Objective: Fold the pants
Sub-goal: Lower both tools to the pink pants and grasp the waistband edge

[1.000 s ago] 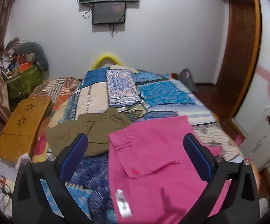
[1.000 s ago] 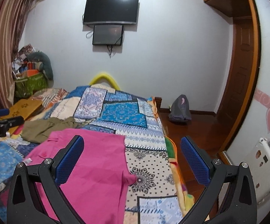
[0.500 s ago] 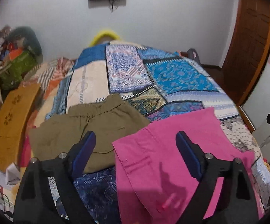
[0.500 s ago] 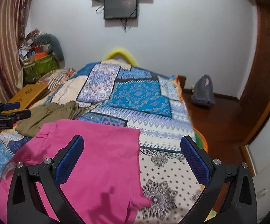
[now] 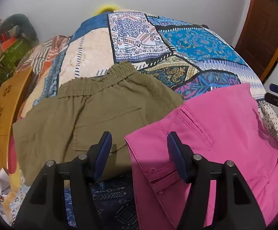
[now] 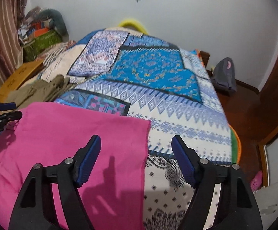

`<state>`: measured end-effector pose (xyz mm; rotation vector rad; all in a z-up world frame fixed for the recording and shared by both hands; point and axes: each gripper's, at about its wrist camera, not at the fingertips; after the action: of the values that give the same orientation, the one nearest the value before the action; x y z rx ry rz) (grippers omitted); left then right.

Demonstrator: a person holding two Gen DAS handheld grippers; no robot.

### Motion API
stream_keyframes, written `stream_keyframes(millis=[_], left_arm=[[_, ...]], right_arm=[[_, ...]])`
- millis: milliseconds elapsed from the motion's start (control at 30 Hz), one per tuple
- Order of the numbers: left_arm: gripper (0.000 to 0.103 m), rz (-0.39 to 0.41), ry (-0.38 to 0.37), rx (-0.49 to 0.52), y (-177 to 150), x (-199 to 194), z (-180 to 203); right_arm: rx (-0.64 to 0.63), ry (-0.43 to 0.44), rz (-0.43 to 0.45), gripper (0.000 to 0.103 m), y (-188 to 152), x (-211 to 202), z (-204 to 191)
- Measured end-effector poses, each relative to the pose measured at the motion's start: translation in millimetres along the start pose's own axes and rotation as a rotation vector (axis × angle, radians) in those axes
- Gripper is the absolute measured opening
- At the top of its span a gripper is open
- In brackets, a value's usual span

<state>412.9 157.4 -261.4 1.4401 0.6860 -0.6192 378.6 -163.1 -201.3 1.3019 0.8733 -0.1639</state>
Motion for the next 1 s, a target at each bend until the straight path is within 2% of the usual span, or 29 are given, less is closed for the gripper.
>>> stream_keyframes(millis=[133, 200, 300, 367, 400, 433, 500, 567, 633, 700, 733, 867, 1000], left_arm=[[0.062, -0.031, -0.031, -0.015, 0, 13, 0], [0.062, -0.045, -0.055, -0.037, 0, 18, -4], [0.062, -0.052, -0.084, -0.047, -4, 23, -8], [0.058, -0.06, -0.109, -0.066, -7, 26, -11], [0.048, -0.066, -0.124, -0.078, -8, 28, -12], [0.032, -0.073, -0.122, -0.084, -9, 29, -12], [0.022, -0.092, -0.089, -0.068, -11, 34, -13], [0.021, -0.085, -0.089, -0.069, -13, 34, -13], [0.017, -0.079, -0.078, -0.059, -12, 32, -12], [0.014, -0.073, -0.061, -0.041, -12, 31, -12], [0.012, -0.069, -0.055, -0.036, -11, 30, -10], [0.008, -0.046, -0.037, -0.02, -5, 20, -9], [0.007, 0.0, -0.025, -0.012, 8, 0, -11]], right_arm=[[-0.003, 0.027, -0.026, 0.072, 4, 20, 4], [-0.014, 0.035, -0.048, 0.061, 5, 31, 4], [-0.026, 0.047, -0.077, 0.059, 6, 45, 4], [-0.03, 0.053, -0.09, 0.056, 5, 54, 4], [-0.024, 0.063, -0.084, 0.055, 5, 56, 4], [-0.013, 0.072, -0.073, 0.054, 4, 56, 6], [0.005, 0.083, -0.061, 0.053, 3, 57, 8], [0.011, 0.091, -0.055, 0.049, 3, 58, 8], [0.006, 0.1, -0.05, 0.038, 2, 56, 6], [0.002, 0.113, -0.051, 0.016, 2, 56, 5], [0.002, 0.114, -0.053, 0.011, 3, 57, 4], [0.0, 0.114, -0.039, 0.006, 6, 51, 3], [0.032, 0.108, 0.012, 0.006, 14, 33, 8]])
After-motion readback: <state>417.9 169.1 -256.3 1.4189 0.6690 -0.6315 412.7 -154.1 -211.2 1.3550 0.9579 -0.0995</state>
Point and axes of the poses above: each gripper's, at about its wrist camera, not at the fingertips, and x roughly the way its jaws point, z to its right, y to its top, and after that the axes turned 8 degrees about z, right-handed
